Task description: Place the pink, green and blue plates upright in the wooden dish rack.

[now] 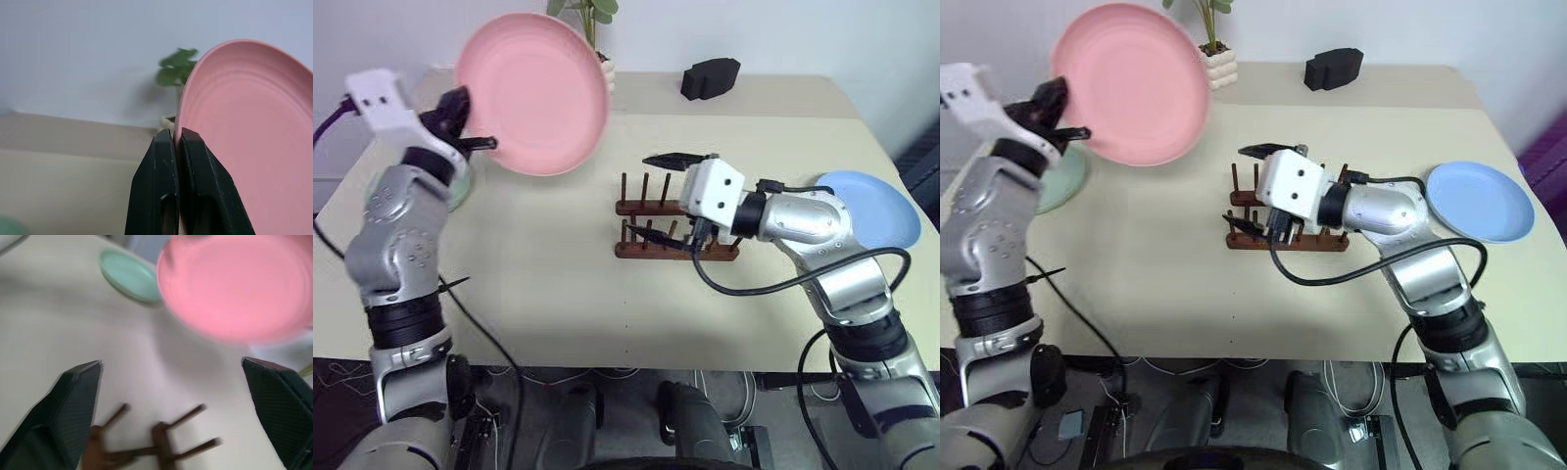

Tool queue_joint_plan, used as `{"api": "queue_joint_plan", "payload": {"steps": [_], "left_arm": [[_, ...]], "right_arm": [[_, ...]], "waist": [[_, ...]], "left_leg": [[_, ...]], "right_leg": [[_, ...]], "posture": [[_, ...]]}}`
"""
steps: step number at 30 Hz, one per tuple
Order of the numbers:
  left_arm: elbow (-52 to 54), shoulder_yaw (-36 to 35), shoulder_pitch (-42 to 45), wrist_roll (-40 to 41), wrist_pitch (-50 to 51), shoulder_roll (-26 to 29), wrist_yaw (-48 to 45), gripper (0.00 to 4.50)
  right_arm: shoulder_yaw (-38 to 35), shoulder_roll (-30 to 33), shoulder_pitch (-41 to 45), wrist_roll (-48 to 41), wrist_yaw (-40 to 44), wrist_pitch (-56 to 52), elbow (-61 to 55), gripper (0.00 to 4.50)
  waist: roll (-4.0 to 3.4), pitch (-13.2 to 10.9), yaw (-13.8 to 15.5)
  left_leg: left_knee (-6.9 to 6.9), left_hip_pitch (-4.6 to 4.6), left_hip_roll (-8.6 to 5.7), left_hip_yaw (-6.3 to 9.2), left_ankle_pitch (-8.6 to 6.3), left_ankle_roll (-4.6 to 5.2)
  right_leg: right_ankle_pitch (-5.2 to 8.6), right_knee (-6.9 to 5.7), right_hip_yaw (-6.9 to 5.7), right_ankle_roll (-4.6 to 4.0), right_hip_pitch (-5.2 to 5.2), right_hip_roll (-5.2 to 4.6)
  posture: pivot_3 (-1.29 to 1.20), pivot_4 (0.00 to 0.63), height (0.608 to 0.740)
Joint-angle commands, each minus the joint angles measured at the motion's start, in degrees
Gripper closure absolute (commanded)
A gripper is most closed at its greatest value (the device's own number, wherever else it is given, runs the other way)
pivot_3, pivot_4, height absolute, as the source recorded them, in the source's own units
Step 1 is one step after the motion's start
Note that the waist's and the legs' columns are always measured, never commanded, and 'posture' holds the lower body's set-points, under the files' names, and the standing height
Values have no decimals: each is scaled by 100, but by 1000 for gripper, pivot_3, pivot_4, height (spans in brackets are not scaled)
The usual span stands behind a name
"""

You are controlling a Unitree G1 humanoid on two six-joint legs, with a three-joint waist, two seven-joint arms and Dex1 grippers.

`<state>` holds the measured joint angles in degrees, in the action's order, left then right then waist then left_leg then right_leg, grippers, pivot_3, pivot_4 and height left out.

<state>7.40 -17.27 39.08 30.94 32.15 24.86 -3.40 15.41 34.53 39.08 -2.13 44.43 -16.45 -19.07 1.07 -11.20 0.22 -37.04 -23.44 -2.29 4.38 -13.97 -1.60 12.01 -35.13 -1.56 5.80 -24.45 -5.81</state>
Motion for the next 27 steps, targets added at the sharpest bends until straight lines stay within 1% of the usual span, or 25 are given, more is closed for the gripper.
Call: {"api": "queue_joint_plan", "payload": {"steps": [1,8,14,17,18,21,23,24,27], "left_arm": [[281,384,519,-257,240,-159,280,4500],[588,823,875,-311,840,-558,405,4500],[868,832,940,-293,1256,-672,397,4500],[893,798,930,-337,1346,-679,412,4500],[892,775,926,-345,1360,-688,420,4500],[896,746,916,-368,1383,-706,436,4500],[898,717,922,-354,1399,-742,450,4500],[901,694,932,-334,1413,-768,456,4500],[877,678,952,-354,1425,-804,440,4500]], "right_arm": [[432,-133,435,1061,-419,791,507,43],[944,-289,705,2341,-893,1898,1364,43],[960,-413,762,2834,-1139,2320,1895,43],[931,-500,772,2931,-1174,2408,1994,857],[918,-526,771,2946,-1177,2427,2010,1266],[886,-586,765,2994,-1219,2466,2029,2831],[876,-610,761,3051,-1270,2492,2040,3950],[864,-619,755,3082,-1292,2502,2042,4432],[834,-623,749,3172,-1367,2547,2062,4473]], "waist": [[1,0,4],[1,0,-11],[0,-1,-19],[0,-1,-60],[1,-1,-71],[1,-1,-89],[0,-1,-92],[0,-1,-92],[0,-1,-93]], "left_leg": [[1,-1,0,1,6,-9],[2,-1,0,1,12,-19],[2,0,0,4,16,-24],[2,0,0,8,17,-25],[2,0,0,8,17,-25],[2,0,0,10,17,-26],[2,0,1,11,18,-27],[2,0,1,11,18,-27],[2,1,2,11,19,-29]], "right_leg": [[0,-1,-1,0,0,1],[0,-1,1,1,0,1],[-1,-6,1,1,0,4],[-1,-7,1,0,0,6],[-1,-6,1,0,1,6],[-1,-7,1,0,1,7],[-1,-8,1,0,1,8],[-1,-8,1,0,1,9],[-1,-9,1,0,0,10]], "posture": [[0,150,739],[0,150,739],[0,150,739],[0,150,739],[0,150,739],[0,150,739],[0,150,739],[0,150,739],[0,150,739]]}}
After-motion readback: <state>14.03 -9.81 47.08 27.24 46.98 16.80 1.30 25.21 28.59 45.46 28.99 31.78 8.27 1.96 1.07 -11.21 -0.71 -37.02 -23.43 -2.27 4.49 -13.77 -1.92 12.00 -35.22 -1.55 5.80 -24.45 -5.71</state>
